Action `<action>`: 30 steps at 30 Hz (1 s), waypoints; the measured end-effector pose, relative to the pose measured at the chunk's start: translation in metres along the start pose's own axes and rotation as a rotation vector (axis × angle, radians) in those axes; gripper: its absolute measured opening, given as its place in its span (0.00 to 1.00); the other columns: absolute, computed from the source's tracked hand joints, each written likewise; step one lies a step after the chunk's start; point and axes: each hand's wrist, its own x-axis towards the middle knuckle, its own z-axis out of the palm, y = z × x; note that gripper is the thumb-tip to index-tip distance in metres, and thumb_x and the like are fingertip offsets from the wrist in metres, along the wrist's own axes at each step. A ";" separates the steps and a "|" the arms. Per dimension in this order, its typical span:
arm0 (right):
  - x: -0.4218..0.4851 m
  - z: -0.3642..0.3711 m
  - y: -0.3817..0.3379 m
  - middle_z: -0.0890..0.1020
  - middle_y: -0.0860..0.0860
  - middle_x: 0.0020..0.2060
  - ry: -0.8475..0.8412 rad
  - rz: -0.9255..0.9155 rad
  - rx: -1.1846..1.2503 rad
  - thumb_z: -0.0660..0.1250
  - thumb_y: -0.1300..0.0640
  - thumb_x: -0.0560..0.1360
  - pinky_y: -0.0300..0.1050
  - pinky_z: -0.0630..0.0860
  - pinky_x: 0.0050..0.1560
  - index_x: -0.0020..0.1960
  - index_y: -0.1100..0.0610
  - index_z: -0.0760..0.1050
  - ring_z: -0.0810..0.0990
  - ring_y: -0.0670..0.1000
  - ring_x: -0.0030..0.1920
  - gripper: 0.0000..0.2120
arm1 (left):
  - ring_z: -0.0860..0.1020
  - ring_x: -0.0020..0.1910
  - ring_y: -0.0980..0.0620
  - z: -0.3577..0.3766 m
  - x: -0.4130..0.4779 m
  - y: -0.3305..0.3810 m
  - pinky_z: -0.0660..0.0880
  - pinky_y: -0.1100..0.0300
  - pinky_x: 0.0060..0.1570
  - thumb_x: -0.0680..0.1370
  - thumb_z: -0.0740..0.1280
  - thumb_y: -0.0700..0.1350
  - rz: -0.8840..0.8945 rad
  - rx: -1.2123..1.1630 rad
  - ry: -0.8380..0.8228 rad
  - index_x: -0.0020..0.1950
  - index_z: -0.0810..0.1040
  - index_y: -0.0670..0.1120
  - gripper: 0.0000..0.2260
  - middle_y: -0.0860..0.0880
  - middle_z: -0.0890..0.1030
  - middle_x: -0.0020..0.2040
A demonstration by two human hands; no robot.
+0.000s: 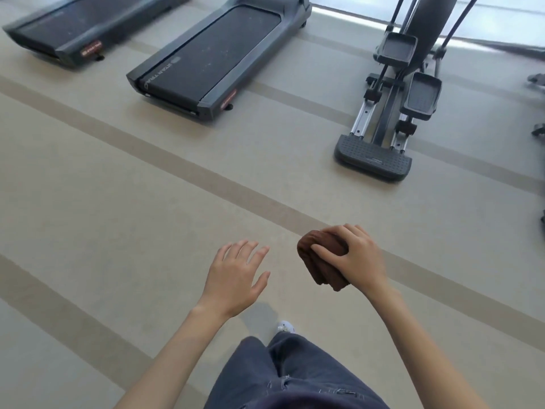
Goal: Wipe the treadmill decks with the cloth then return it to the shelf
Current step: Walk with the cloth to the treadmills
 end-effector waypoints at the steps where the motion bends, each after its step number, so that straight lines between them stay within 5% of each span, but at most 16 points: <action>1: 0.015 0.001 0.001 0.79 0.40 0.42 -0.009 -0.004 -0.004 0.69 0.39 0.67 0.45 0.72 0.47 0.48 0.43 0.78 0.74 0.46 0.48 0.13 | 0.77 0.58 0.46 0.001 0.012 -0.006 0.74 0.49 0.56 0.74 0.61 0.54 0.003 -0.003 -0.005 0.62 0.77 0.48 0.20 0.47 0.80 0.58; 11: 0.164 0.048 -0.004 0.78 0.40 0.41 -0.086 -0.003 -0.038 0.68 0.37 0.67 0.42 0.71 0.43 0.48 0.41 0.77 0.73 0.44 0.47 0.12 | 0.77 0.58 0.46 0.005 0.137 -0.092 0.73 0.49 0.57 0.73 0.62 0.53 -0.058 -0.055 -0.021 0.60 0.78 0.47 0.19 0.47 0.81 0.57; 23: 0.404 0.103 -0.100 0.78 0.40 0.42 -0.028 -0.047 -0.001 0.66 0.35 0.68 0.41 0.68 0.42 0.49 0.41 0.77 0.72 0.44 0.47 0.15 | 0.74 0.62 0.46 -0.068 0.343 -0.255 0.68 0.49 0.62 0.75 0.58 0.54 -0.075 -0.039 0.064 0.64 0.75 0.47 0.21 0.47 0.78 0.61; 30: 0.488 0.117 -0.068 0.78 0.41 0.42 -0.092 0.026 -0.041 0.67 0.37 0.68 0.42 0.69 0.41 0.49 0.43 0.77 0.73 0.46 0.47 0.14 | 0.74 0.62 0.47 -0.057 0.427 -0.292 0.68 0.50 0.63 0.75 0.52 0.56 -0.083 -0.078 0.013 0.64 0.75 0.48 0.24 0.48 0.77 0.62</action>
